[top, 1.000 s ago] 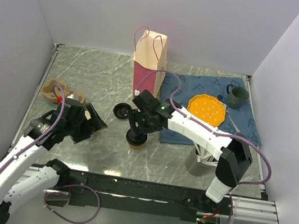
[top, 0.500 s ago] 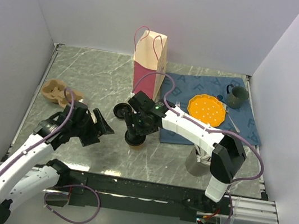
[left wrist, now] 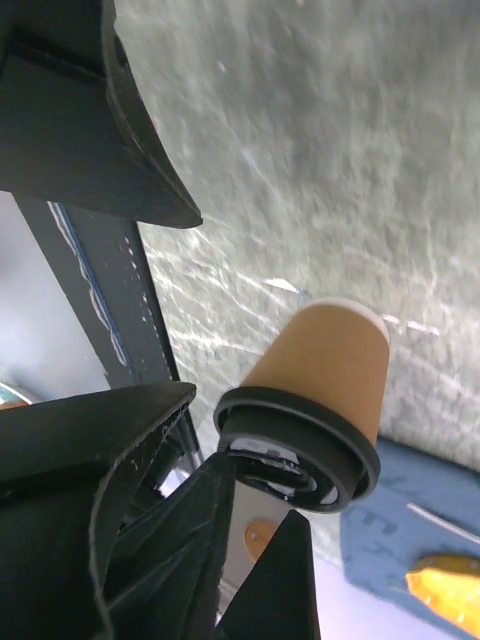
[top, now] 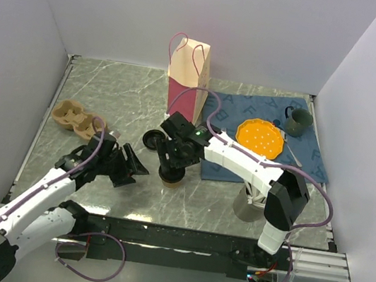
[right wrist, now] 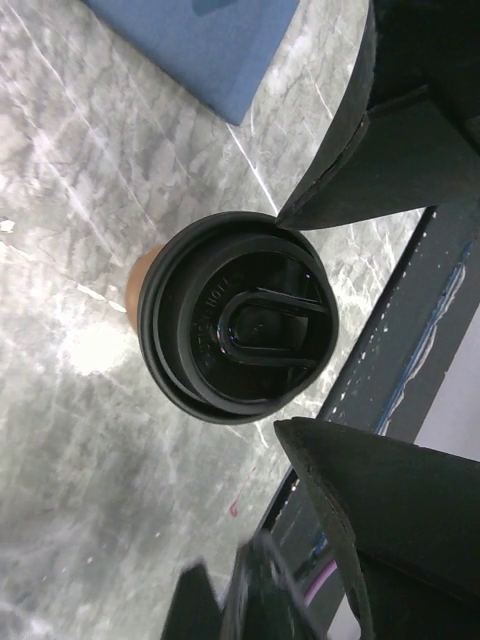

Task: Pack the takeout coffee

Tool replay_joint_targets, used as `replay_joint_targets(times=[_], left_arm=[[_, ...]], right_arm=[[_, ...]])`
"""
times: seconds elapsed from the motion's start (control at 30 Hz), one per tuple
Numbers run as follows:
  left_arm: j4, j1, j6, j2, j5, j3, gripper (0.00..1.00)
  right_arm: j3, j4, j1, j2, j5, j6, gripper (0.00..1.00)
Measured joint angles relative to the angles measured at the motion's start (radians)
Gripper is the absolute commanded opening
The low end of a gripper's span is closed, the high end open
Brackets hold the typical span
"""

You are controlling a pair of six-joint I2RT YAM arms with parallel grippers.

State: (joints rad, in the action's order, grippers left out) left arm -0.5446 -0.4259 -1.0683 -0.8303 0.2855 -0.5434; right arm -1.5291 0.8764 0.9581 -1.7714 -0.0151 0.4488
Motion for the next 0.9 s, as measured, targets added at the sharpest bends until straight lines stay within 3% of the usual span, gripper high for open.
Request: replay_joint_targets(times=[0.57, 0.9], left_arm=[[0.309, -0.044, -0.027, -0.153, 0.084, 0.056, 0.68], [0.367, -0.116, -0.055, -0.23, 0.064, 0.072, 0.6]], right_arm=[[-0.029, 0.017, -0.01, -0.012, -0.021, -0.013, 0.84], [-0.021, 0.0, -0.015, -0.047, -0.007, -0.021, 0.81]])
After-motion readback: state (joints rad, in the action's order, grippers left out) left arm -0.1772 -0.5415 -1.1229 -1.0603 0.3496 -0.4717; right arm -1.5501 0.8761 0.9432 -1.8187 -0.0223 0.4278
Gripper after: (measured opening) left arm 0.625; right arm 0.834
